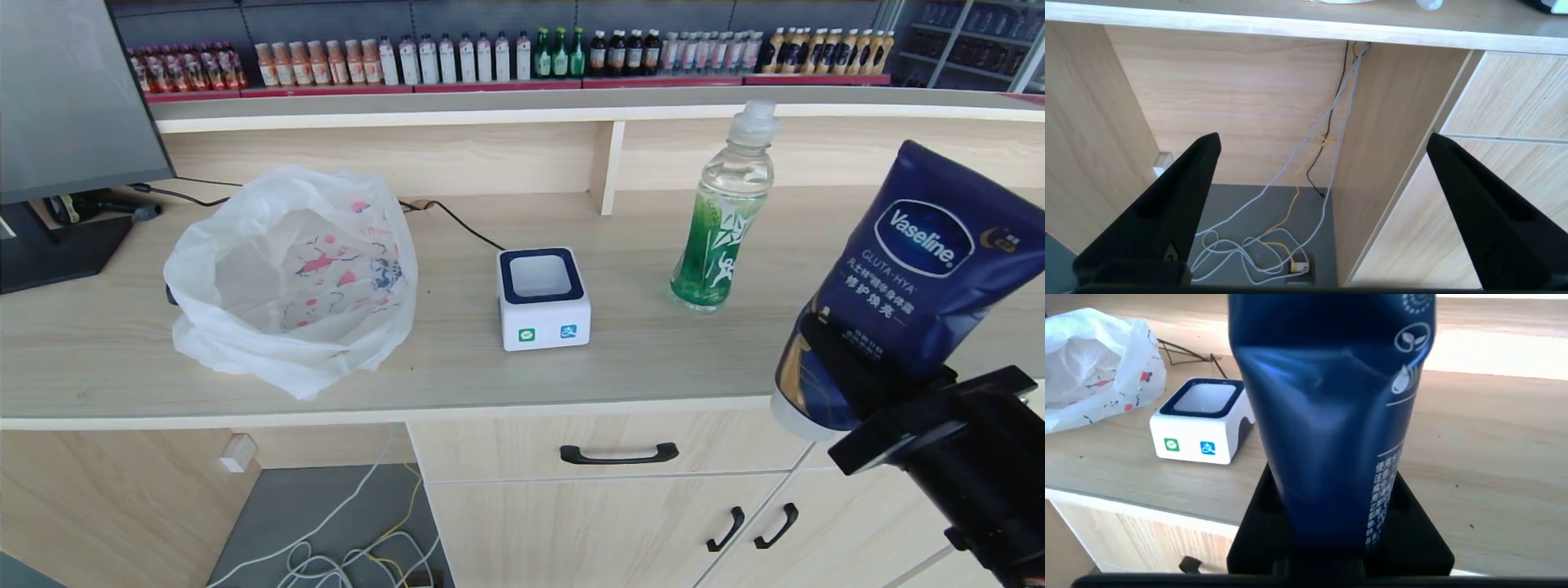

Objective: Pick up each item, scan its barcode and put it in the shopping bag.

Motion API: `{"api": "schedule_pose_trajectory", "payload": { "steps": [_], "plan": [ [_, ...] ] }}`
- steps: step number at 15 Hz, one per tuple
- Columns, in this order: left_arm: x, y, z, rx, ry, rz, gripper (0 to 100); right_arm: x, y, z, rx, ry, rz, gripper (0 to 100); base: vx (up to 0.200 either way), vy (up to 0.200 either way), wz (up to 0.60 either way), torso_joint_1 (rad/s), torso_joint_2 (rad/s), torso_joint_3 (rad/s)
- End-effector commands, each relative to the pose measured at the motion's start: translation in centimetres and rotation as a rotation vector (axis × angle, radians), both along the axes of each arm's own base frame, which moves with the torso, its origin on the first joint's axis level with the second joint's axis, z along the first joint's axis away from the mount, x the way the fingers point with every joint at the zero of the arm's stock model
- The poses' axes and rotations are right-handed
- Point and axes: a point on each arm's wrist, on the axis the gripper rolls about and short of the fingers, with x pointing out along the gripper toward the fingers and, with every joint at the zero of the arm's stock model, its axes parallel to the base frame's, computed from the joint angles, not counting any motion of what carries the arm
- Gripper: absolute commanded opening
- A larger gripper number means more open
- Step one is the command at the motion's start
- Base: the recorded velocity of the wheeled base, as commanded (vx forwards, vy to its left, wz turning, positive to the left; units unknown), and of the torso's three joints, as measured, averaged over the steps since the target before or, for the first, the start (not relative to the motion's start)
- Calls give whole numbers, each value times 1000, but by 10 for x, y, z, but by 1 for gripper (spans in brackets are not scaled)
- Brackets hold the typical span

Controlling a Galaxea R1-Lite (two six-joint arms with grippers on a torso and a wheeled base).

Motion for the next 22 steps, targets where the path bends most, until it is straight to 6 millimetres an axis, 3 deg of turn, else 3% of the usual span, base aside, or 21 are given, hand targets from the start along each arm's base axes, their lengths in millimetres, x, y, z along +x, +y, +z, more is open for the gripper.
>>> {"api": "schedule_pose_trajectory", "payload": {
  "steps": [1,4,6,9,11,16,22],
  "plan": [
    [0,0,0,0,0,0,100,-8,-7,5,22,-27,19,0,0,0,0,0,0,0],
    [0,0,0,0,0,0,100,-12,-7,-3,-22,-9,71,0,0,0,0,0,0,0],
    [0,0,0,0,0,0,100,-23,9,-4,-107,-38,167,0,0,0,0,0,0,0],
    [0,0,0,0,0,0,100,-36,41,11,-175,-138,286,0,0,0,0,0,0,0],
    [0,0,0,0,0,0,100,-48,62,8,-221,-155,381,0,0,0,0,0,0,0],
    [0,0,0,0,0,-2,100,-39,97,-7,-404,-251,521,0,0,0,0,0,0,0],
    [0,0,0,0,0,-2,100,-35,75,-1,-471,-351,511,0,0,0,0,0,0,0]
  ]
}}
